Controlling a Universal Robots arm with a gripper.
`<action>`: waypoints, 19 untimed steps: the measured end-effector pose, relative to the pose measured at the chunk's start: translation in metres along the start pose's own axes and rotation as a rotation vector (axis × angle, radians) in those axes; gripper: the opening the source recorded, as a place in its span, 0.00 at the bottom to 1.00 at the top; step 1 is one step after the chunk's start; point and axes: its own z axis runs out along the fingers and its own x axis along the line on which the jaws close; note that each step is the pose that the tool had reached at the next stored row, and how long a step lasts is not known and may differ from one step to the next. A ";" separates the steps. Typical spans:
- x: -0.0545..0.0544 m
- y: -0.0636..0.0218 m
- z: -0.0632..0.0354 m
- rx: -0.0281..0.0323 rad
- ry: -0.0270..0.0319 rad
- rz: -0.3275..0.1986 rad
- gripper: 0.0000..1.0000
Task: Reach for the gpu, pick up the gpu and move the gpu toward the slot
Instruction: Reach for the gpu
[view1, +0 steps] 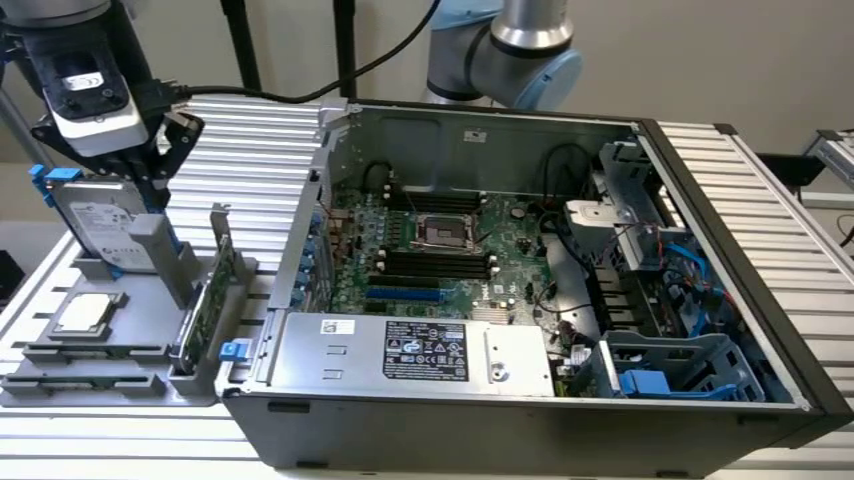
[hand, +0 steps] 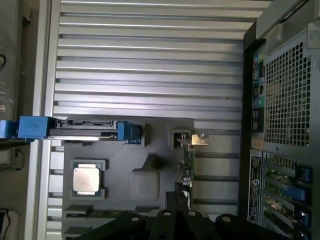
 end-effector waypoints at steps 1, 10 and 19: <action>-0.001 -0.0031 0.0006 -0.0001 -0.0001 0.000 0.11; -0.010 -0.0278 0.0075 0.0007 -0.0009 0.000 0.11; -0.015 -0.0328 0.0108 0.0031 -0.0012 0.000 0.11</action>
